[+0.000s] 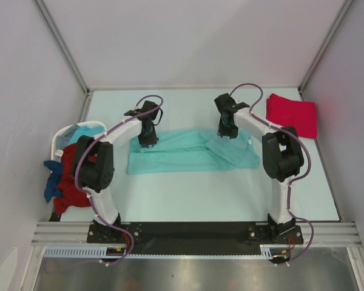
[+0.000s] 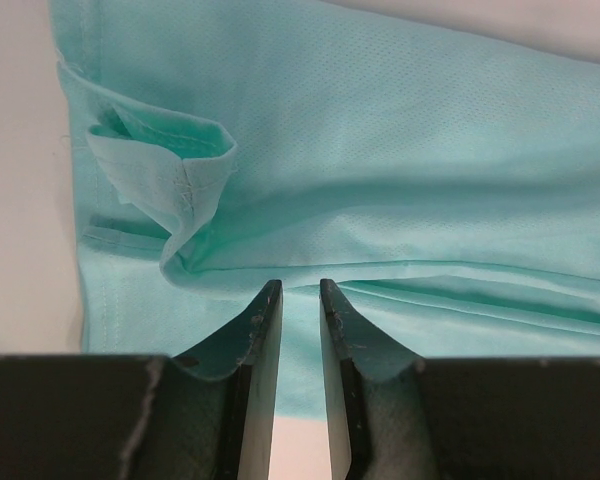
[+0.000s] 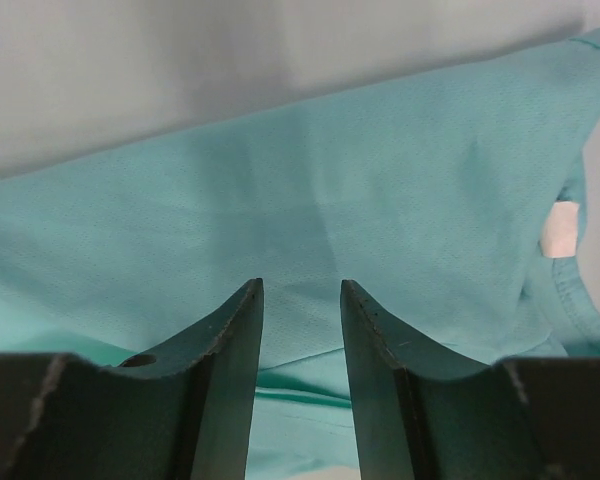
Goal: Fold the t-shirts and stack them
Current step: Fold the other side of the tshirt into a rectangle
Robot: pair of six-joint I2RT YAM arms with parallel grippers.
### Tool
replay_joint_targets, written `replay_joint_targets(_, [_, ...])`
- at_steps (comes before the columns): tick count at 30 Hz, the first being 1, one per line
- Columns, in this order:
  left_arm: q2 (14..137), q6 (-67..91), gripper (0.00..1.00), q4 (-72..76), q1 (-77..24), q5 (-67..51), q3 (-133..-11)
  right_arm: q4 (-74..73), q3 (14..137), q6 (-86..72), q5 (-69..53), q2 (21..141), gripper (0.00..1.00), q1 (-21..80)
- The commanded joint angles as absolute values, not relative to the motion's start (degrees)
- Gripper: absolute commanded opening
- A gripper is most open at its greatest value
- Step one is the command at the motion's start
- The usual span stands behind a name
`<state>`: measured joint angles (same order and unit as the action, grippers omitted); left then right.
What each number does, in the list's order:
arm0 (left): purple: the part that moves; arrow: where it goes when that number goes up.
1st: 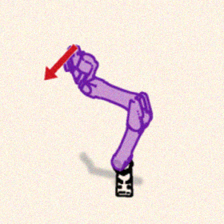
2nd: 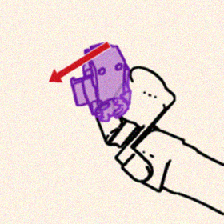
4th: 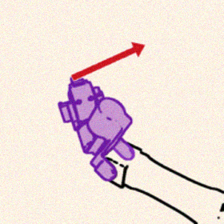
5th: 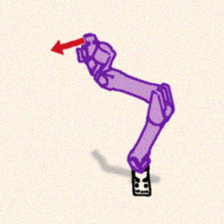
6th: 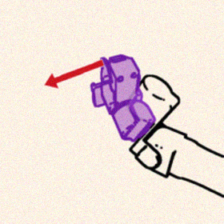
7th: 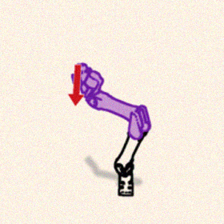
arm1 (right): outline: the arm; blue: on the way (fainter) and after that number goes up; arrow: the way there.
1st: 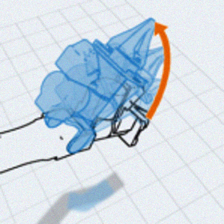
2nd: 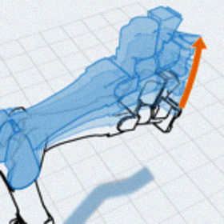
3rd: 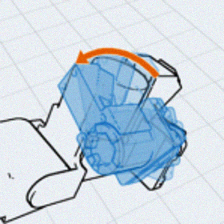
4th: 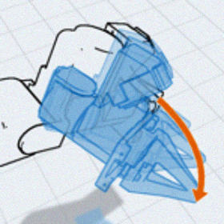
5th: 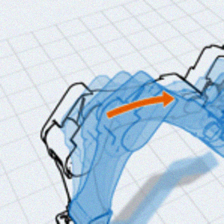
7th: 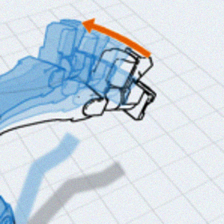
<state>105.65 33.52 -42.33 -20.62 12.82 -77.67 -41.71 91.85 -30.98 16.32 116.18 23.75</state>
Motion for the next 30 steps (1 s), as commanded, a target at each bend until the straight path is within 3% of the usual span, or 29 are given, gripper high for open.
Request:
replay_joint_targets(1, [105.0,33.7,0.27,-41.8,-21.1,12.8,-79.5,-40.9,93.6,-30.0,15.8,115.5,0.42,24.6])
replay_joint_targets(16, [107.2,34.1,0.27,-41.6,-21.1,11.8,-80.2,-40.0,89.3,-28.7,14.2,113.4,0.40,30.8])
replay_joint_targets(22, [107.1,34.4,0.26,-41.2,-21.0,11.3,-79.8,-38.8,83.2,-30.5,14.9,110.1,0.27,32.8])
replay_joint_targets(30, [106.3,34.2,0.26,-41.0,-21.1,11.2,-78.9,-39.6,80.3,-32.4,17.5,105.9,0.30,35.5])
